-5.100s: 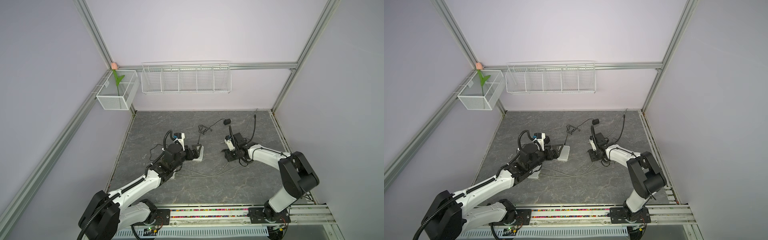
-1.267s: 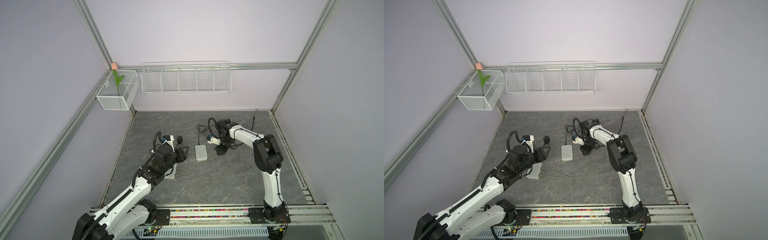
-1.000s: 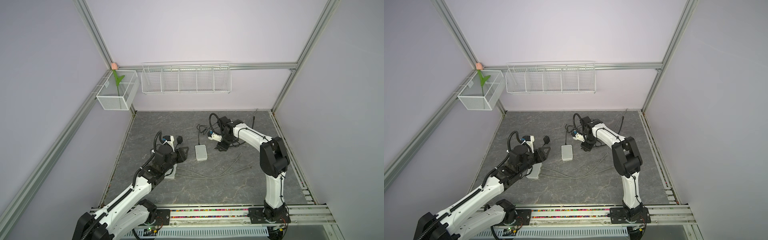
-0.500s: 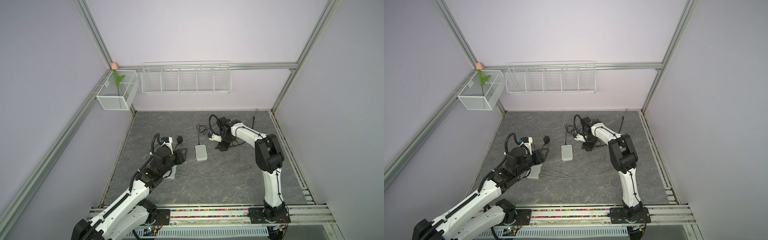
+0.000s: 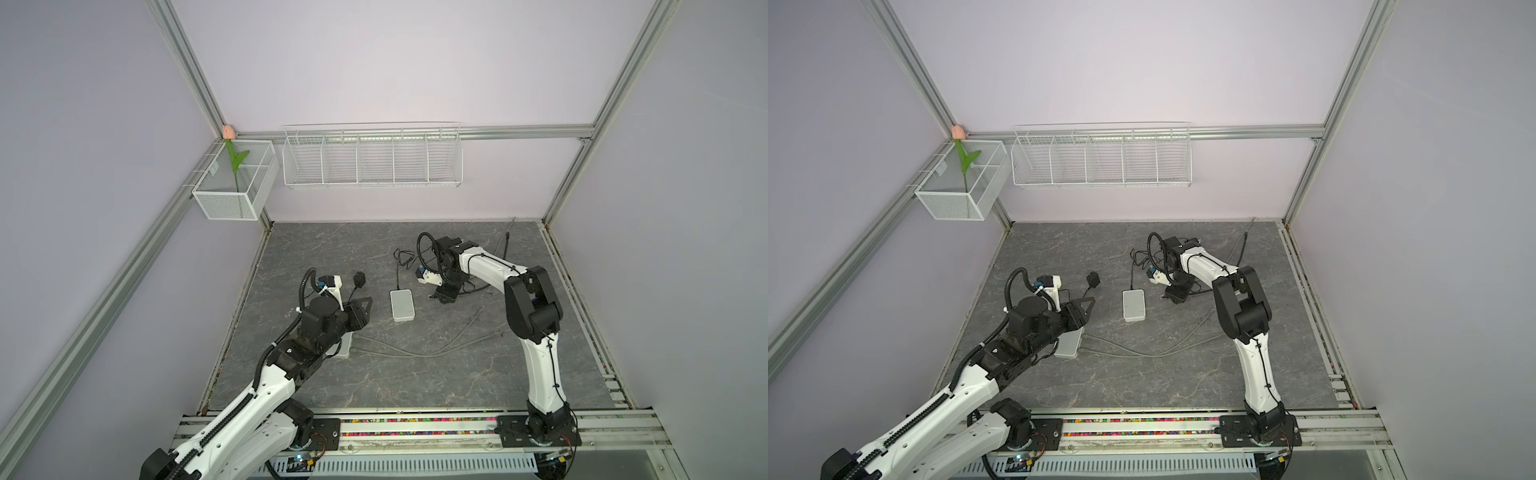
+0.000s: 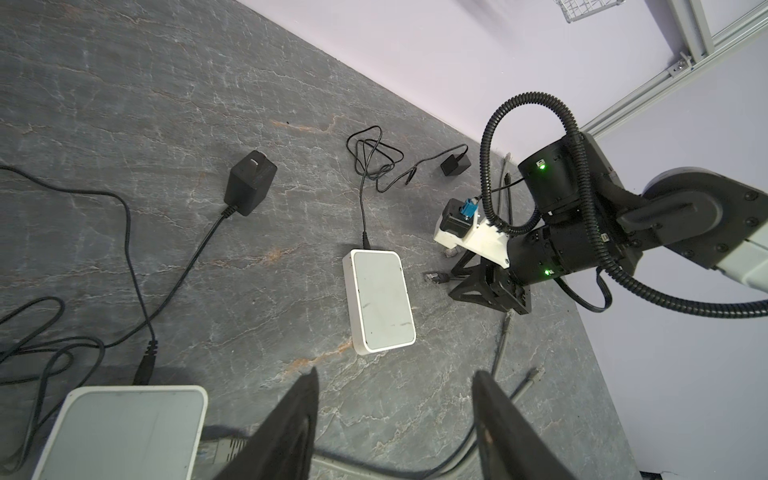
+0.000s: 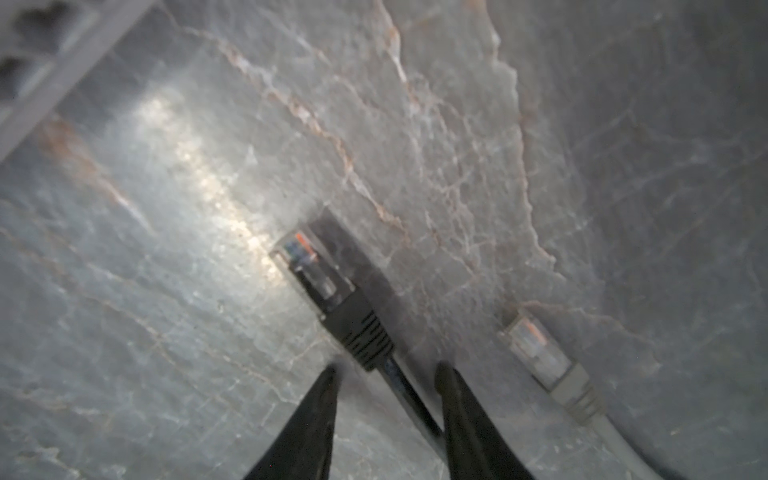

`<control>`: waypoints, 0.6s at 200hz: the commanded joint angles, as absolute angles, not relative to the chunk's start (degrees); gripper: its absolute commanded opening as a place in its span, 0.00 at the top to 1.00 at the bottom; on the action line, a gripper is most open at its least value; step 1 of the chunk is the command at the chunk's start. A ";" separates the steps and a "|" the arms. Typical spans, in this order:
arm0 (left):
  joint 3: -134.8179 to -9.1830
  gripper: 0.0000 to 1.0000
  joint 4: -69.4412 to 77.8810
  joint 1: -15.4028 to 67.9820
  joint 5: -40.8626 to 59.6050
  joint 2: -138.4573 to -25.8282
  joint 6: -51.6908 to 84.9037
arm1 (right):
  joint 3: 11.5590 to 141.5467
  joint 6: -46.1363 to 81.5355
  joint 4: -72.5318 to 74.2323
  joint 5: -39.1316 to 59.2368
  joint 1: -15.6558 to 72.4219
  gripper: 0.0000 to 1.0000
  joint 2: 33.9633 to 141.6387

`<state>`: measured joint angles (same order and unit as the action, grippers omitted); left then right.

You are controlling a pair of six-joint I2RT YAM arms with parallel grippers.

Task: Insert the plug into the switch port
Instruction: 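Close the right gripper on the black ethernet plug and lift it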

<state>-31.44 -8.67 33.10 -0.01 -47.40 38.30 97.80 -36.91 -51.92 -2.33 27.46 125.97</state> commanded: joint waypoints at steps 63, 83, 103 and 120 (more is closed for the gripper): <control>-30.51 0.43 -9.17 32.96 -0.99 -45.98 37.80 | 93.70 -24.41 -51.43 1.87 29.55 0.93 125.82; -30.11 0.43 -8.38 33.03 -0.76 -46.49 37.97 | 89.28 -21.39 -47.74 4.07 30.48 0.93 122.93; -29.55 0.43 -6.88 32.97 0.17 -47.38 38.05 | 84.92 -19.98 -44.06 4.45 31.62 0.93 119.78; -28.81 0.43 -5.02 32.98 1.70 -48.42 38.70 | 82.09 -19.83 -41.48 3.14 32.71 0.93 117.66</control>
